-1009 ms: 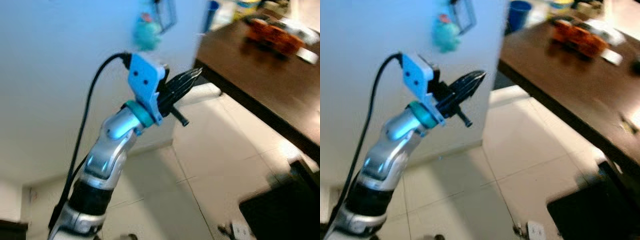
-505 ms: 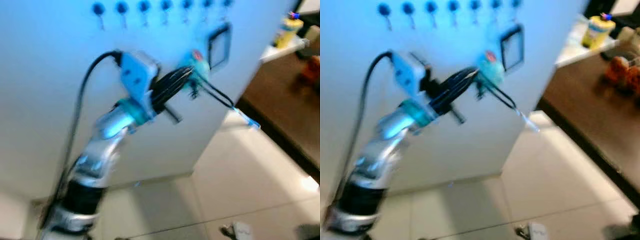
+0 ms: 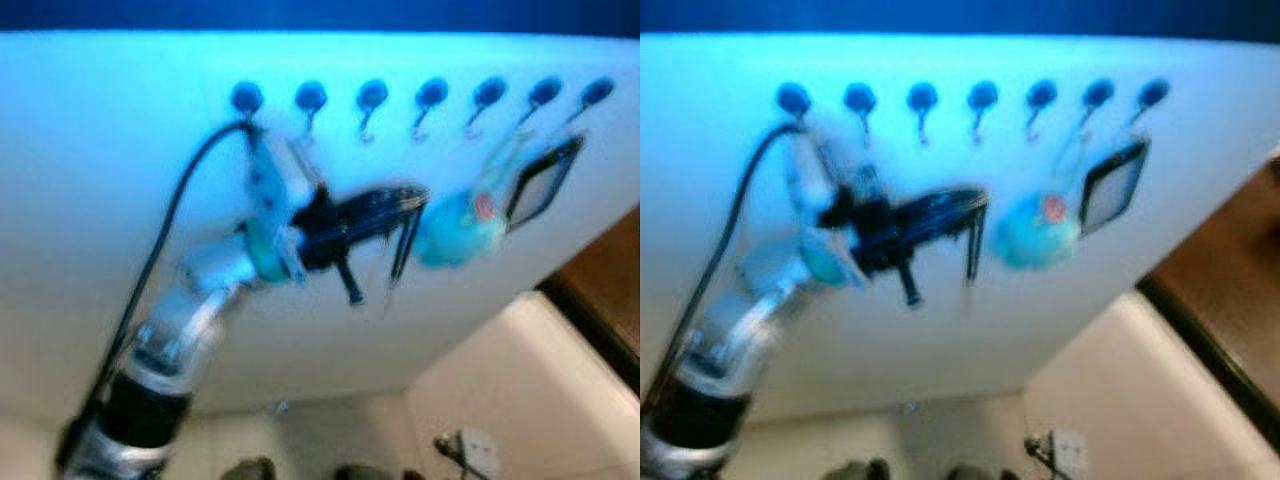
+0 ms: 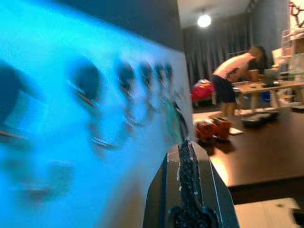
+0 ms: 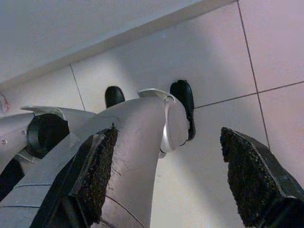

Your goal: Hang keys on a hook

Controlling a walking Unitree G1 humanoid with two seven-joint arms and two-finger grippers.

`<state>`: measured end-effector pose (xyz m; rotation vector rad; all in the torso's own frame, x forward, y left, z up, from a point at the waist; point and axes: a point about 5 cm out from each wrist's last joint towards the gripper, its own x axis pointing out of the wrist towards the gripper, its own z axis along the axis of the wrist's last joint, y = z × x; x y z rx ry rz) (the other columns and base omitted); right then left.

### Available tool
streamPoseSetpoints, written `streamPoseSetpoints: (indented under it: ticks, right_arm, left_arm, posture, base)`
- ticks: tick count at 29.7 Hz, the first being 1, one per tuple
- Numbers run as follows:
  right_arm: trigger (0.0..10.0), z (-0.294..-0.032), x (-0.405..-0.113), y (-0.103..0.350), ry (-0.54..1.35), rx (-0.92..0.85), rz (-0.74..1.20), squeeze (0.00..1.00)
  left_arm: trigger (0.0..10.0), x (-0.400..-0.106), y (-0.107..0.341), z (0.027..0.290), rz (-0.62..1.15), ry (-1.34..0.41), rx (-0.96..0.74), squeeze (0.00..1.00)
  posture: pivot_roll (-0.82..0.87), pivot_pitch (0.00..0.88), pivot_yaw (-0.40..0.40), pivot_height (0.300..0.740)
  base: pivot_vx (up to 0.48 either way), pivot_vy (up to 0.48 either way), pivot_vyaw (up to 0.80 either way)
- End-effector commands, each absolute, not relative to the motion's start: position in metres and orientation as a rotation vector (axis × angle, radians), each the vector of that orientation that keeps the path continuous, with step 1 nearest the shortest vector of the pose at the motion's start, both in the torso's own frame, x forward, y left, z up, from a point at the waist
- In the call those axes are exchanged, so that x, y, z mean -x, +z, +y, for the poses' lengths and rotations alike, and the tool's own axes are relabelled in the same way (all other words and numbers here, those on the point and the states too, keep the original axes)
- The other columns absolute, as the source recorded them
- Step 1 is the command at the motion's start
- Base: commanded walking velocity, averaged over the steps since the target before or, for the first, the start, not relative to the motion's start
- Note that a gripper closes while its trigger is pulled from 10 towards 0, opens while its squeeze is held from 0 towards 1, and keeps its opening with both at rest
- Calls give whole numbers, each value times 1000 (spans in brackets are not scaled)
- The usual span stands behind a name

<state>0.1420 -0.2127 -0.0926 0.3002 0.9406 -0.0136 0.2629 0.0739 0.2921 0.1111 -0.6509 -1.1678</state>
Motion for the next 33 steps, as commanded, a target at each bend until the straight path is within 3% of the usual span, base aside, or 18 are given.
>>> streamPoseSetpoints:
  ticks: [1, 9, 16, 25, 33]
  right_arm:
    - [10000, -208, -117, -102, -22, -319, 1035, 0]
    - [10000, -208, -116, -103, -17, -318, 1038, 0]
    - [10000, -206, -122, -101, 2, -321, 1019, 0]
    - [10000, -200, -127, -100, 21, -325, 1006, 0]
    - [10000, -198, -130, -99, 38, -325, 998, 0]
  left_arm:
    - [10000, -260, 293, 75, -667, -1170, -109, 0]
    - [10000, -255, 288, 69, -638, -1212, -87, 0]
    - [10000, -244, 279, 84, -552, -1309, -138, 0]
    - [10000, -270, 292, 125, -578, -994, -195, 0]
    - [10000, -271, 301, 160, -563, -881, -244, 0]
  posture:
    - [-31, 93, 54, 740]
    - [-30, 99, 50, 740]
    - [-18, 99, 48, 740]
    - [-9, 99, 49, 740]
    - [1, 102, 42, 740]
  base:
    - [0, 0, 0]
    - [0, 0, 0]
    - [0, 0, 0]
    - [0, 0, 0]
    - [0, 0, 0]
